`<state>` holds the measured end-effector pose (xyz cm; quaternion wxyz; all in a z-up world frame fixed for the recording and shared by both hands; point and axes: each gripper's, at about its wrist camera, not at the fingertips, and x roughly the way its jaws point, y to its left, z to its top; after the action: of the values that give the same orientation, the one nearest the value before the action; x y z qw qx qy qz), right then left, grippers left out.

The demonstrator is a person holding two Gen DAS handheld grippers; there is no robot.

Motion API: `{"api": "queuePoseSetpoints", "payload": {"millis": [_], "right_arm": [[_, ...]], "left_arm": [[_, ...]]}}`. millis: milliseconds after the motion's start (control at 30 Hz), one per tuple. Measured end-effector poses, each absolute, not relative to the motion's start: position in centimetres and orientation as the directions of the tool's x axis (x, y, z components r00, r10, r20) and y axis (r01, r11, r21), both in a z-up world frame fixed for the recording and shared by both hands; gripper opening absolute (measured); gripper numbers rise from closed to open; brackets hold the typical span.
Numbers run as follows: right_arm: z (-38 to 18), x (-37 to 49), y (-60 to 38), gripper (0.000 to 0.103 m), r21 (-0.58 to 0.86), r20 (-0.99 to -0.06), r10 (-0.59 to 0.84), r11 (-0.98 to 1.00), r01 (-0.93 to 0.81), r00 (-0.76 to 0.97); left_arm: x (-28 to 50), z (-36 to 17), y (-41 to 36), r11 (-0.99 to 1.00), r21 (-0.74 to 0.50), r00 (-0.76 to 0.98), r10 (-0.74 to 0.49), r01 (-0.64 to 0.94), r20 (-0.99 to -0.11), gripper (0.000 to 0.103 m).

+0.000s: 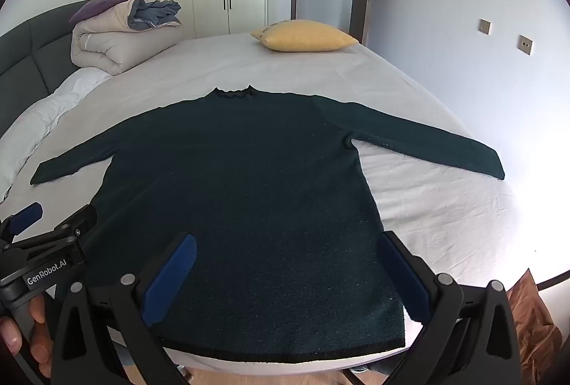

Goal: Fold small clothes

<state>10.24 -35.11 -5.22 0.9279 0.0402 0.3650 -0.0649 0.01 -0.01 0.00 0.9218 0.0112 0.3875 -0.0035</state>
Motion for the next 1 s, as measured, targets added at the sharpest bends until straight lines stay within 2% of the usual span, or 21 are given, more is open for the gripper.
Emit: {"api": "queuePoseSetpoints", "payload": {"millis": [1000], "right_arm": [[-5.25,10.51,-35.02,0.103,0.022,-0.689,-0.093,0.989,0.149,0.719]], "left_arm": [[0.09,0.03,-0.15,1.0,0.01,0.699,-0.006,0.019,-0.715,0.103]]}}
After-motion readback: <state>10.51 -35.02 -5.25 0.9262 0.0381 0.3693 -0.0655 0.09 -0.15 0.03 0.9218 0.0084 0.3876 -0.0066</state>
